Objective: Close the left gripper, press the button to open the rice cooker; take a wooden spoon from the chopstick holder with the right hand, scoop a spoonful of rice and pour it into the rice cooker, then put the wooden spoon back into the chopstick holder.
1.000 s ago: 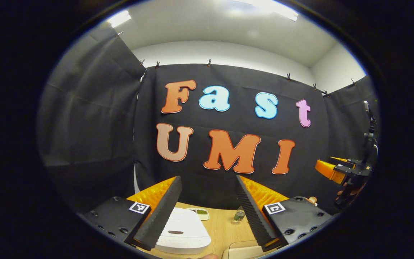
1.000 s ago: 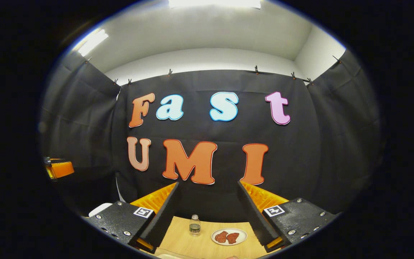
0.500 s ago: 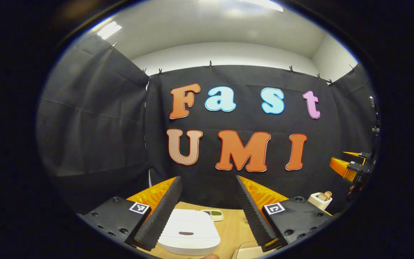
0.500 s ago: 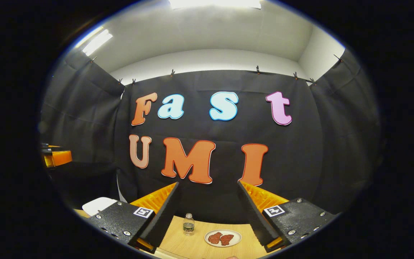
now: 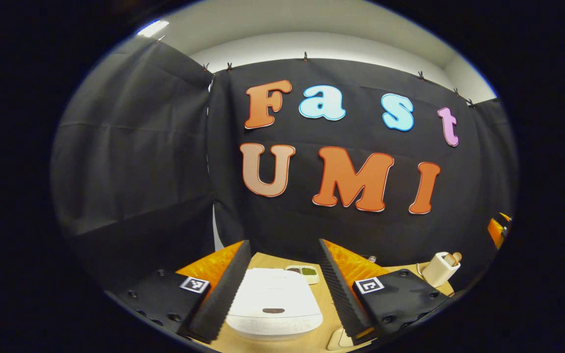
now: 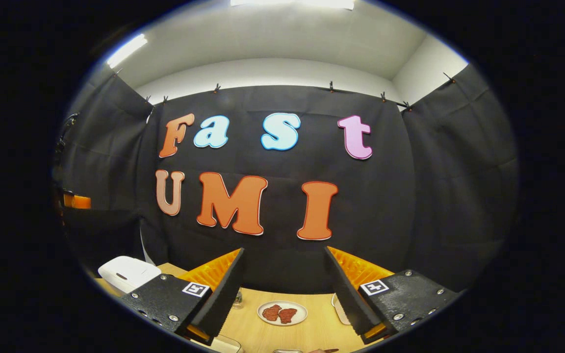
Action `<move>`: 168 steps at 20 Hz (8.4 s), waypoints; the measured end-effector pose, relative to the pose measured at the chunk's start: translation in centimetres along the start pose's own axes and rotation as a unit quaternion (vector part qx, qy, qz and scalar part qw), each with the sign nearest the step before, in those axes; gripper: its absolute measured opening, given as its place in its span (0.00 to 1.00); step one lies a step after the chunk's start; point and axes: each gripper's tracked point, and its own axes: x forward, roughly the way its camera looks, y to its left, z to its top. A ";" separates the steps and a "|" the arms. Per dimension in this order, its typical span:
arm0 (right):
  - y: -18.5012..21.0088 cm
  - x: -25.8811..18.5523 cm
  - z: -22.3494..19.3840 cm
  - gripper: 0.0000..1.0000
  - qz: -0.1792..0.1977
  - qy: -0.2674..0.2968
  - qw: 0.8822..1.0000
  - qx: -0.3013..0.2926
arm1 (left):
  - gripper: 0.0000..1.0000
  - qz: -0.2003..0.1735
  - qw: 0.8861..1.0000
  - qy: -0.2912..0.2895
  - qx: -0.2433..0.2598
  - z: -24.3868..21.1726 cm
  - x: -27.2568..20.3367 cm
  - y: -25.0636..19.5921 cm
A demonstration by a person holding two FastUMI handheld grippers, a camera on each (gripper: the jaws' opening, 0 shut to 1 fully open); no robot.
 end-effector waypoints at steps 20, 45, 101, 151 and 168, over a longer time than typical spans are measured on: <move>-11.7 -10.7 -4.0 0.93 -0.200 0.076 0.976 -0.039 | 0.07 -0.021 0.872 0.480 -0.091 -22.8 8.6 -3.5; -6.2 -9.7 -13.4 0.96 -0.108 0.188 0.976 0.003 | 0.11 0.003 0.972 0.187 0.145 -9.2 11.3 -1.2; -0.3 -2.5 -22.4 0.20 -0.094 0.209 0.934 0.273 | 1.00 0.003 0.993 -0.025 0.118 -6.6 -1.5 -3.9; 24.5 -5.6 -36.0 0.17 -0.018 0.376 0.799 0.469 | 1.00 0.067 0.992 0.080 0.067 -14.2 -0.9 12.9; 15.4 -2.1 -28.2 0.17 0.017 0.321 0.667 0.672 | 1.00 0.102 0.993 0.053 0.033 -13.4 -3.3 8.8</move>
